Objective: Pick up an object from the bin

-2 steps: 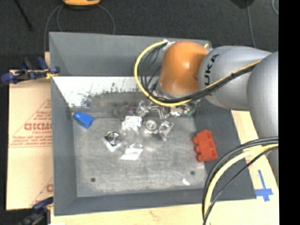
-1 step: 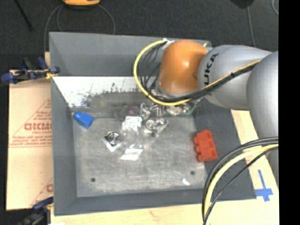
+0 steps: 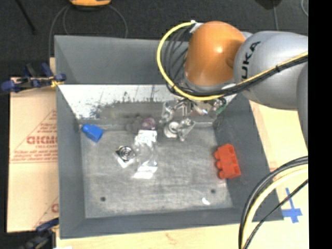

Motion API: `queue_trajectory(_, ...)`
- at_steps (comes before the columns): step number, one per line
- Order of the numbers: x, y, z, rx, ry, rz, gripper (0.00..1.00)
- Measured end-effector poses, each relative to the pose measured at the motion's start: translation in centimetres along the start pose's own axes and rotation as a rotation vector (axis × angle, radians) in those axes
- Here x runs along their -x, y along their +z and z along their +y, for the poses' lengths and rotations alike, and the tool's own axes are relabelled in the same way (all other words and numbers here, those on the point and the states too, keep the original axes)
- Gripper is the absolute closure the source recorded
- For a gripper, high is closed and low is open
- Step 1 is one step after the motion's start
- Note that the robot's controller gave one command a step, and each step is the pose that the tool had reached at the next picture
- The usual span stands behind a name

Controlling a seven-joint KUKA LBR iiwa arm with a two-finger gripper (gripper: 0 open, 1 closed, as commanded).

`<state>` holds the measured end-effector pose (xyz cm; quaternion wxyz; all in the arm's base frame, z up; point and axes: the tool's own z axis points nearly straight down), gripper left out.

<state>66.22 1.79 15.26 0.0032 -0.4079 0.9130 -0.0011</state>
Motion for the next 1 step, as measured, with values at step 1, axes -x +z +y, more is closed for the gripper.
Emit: queue_trajectory(1, 0.11, -2.52, -0.18, 0.000, 0.007, -0.002, 1.00)
